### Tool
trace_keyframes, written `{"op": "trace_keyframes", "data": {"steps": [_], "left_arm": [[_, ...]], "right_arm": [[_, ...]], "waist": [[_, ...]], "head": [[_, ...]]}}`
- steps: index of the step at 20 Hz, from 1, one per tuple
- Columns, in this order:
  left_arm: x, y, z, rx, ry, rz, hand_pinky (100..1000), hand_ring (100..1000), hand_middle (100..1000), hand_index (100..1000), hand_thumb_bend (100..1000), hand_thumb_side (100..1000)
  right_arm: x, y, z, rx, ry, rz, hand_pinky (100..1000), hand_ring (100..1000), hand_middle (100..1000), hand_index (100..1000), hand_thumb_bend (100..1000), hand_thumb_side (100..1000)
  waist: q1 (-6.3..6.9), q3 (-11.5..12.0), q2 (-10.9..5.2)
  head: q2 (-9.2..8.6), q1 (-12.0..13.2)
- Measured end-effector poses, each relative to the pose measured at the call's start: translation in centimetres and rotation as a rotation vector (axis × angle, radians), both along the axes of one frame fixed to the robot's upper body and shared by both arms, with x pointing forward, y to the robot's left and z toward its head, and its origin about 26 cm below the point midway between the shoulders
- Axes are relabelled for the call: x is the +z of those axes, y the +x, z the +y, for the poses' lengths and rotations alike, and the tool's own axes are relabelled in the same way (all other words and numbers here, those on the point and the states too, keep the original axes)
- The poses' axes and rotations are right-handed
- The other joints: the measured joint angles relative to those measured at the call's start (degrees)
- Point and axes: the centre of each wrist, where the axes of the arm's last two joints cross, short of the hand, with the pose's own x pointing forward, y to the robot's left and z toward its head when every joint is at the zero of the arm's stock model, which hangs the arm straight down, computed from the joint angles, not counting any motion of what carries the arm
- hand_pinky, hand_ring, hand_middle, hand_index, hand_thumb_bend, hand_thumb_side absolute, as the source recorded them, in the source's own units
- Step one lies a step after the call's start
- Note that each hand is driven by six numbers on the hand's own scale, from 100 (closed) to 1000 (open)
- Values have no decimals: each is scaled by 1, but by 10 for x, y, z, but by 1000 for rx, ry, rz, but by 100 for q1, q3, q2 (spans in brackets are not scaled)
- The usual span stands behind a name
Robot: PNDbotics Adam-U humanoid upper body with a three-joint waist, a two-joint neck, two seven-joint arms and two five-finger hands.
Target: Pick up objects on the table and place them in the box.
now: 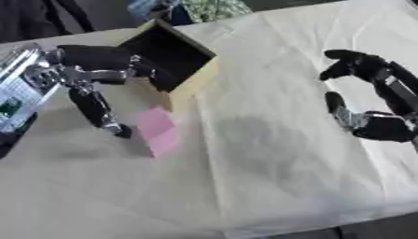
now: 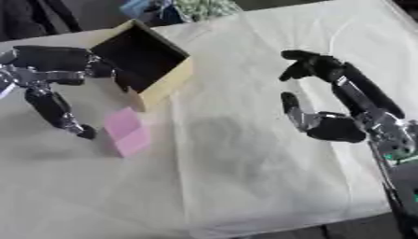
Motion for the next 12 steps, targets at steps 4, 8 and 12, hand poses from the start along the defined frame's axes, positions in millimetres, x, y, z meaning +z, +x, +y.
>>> {"op": "trace_keyframes", "data": {"steps": [4, 8, 12], "left_arm": [[-2, 1, 0, 5, 9, 0, 849, 795, 727, 978, 656, 100], [-3, 2, 1, 11, 15, -1, 855, 811, 758, 982, 668, 100], [-5, 3, 2, 15, 18, -1, 860, 818, 771, 981, 672, 100]], "right_arm": [[0, 0, 0, 1, 0, -1, 777, 755, 642, 937, 100, 348], [1, 0, 0, 3, -1, -3, 777, 754, 641, 936, 100, 352], [1, 0, 0, 3, -1, -2, 777, 754, 641, 936, 100, 352]], "waist": [[15, -2, 3], [31, -3, 4], [34, -3, 4]], "head": [[0, -13], [0, -33], [0, -42]]}}
